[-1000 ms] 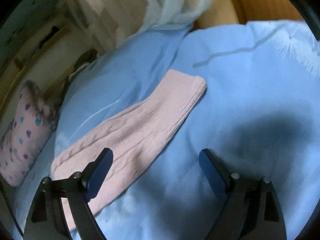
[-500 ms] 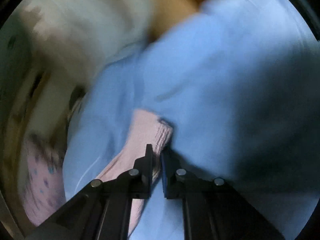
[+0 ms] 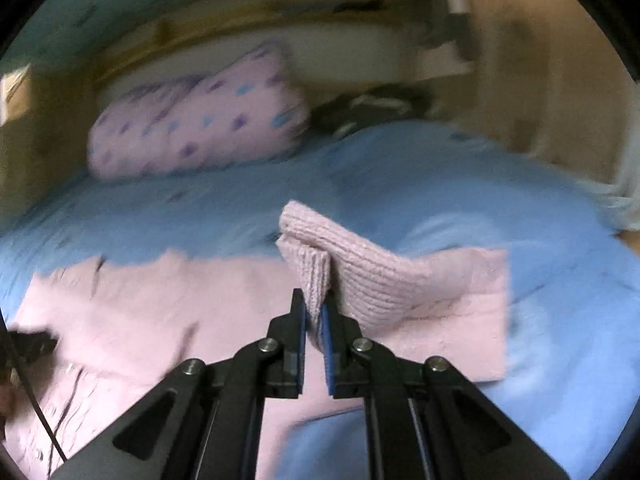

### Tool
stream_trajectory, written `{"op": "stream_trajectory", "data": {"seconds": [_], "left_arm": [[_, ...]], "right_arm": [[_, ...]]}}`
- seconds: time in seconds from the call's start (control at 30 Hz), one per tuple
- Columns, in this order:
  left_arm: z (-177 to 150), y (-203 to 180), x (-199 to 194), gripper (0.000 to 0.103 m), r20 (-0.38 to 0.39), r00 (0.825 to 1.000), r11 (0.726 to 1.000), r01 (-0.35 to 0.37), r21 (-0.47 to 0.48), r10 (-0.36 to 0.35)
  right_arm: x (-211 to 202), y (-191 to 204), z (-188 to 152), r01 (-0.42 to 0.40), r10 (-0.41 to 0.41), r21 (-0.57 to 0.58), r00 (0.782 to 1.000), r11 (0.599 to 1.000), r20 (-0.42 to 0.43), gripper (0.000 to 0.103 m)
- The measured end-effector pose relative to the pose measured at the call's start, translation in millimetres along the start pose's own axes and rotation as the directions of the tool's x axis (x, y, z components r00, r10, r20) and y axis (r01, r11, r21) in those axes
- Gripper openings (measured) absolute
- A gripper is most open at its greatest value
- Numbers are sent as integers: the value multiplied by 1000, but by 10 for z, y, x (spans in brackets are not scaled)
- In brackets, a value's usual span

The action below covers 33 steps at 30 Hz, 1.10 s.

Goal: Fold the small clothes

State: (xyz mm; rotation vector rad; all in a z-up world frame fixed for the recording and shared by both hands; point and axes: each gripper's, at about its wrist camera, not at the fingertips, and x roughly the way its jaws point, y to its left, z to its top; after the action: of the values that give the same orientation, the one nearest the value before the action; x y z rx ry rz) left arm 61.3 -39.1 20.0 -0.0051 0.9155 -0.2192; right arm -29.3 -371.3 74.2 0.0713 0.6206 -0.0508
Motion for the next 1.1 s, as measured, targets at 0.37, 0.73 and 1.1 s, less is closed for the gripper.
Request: {"op": "stream_trajectory", "data": {"seconds": [0.37,0.73,1.1], "left_arm": [[158,-191,-19,31,-10,935,866,323,-382,-354],[793,-2085,641,32,-261,922,957,260,-131,-286],[744,-2601,728,0,-276,943,981,195,4,-187]], "right_arm": [[508,252,-225,-5,-10,-46,947,999,-322,88],[-252,-770,-455,125,-10,409,962,904,-272,86],[-619,-684,-146,216,-186,290,974,932,-129,81]]}}
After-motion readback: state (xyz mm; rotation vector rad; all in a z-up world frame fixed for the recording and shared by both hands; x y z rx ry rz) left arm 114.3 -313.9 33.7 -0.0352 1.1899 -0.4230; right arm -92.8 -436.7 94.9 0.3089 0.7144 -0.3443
